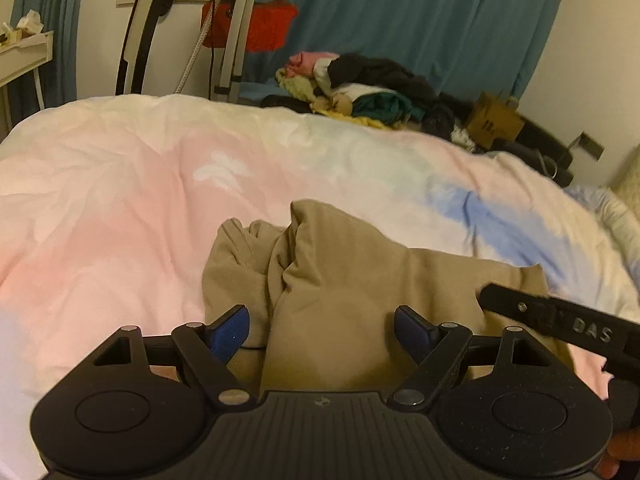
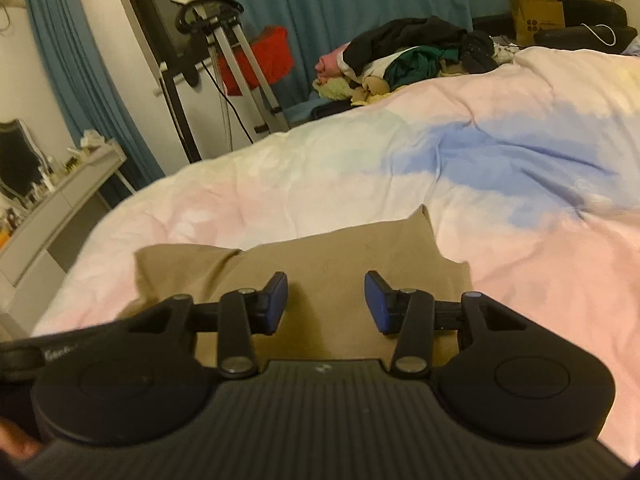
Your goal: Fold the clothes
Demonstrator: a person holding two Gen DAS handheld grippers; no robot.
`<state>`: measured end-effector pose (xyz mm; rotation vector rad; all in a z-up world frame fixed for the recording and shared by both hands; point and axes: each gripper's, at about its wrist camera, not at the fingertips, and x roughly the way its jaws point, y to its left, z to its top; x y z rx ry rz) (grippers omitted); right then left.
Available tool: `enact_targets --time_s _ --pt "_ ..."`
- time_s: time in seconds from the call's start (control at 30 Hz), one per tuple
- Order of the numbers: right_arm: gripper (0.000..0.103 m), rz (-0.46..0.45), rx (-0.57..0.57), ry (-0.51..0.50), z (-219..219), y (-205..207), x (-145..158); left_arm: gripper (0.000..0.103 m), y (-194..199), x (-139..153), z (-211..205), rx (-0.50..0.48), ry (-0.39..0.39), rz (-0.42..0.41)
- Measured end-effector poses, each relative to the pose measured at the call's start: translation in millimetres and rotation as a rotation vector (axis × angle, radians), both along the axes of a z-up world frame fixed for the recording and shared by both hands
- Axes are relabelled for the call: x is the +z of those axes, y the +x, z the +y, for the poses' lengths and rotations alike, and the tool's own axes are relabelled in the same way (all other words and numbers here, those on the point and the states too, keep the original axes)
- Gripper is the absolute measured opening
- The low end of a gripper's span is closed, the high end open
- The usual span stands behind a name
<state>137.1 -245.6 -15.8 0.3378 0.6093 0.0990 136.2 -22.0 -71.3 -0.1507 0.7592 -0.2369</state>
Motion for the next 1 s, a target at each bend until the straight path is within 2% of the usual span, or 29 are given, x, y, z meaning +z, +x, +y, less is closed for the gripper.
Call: enact_targets --time_s 0.17,0.27,0.4,0.53,0.63,0.87,1.0 --pt "0.046 0.015 0.012 -0.059 13 18 -18 0.081 5 -7 1 -0.001 0.011 0.01" --pt "0.046 0.013 0.016 -0.071 14 16 -19 0.081 1 -5 0 -0.009 0.023 0.002" --pt "0.046 0.004 0.005 -0.057 12 5 -11 0.081 -13 5 -1 -0.03 0.034 -0.022" --pt "0.046 -0.044 0.015 -0.122 18 -17 2 0.081 -32 18 -5 -0.052 0.062 -0.064" --pt "0.046 -0.063 0.015 -0.108 16 -37 11 0.081 -47 24 -5 -0.049 0.065 -0.079" --pt "0.046 -0.044 0.02 -0.089 17 -66 13 0.081 -70 14 0 -0.025 0.092 -0.032" --pt "0.044 0.054 0.034 -0.13 22 -61 -5 0.079 -69 11 13 0.009 -0.01 0.052"
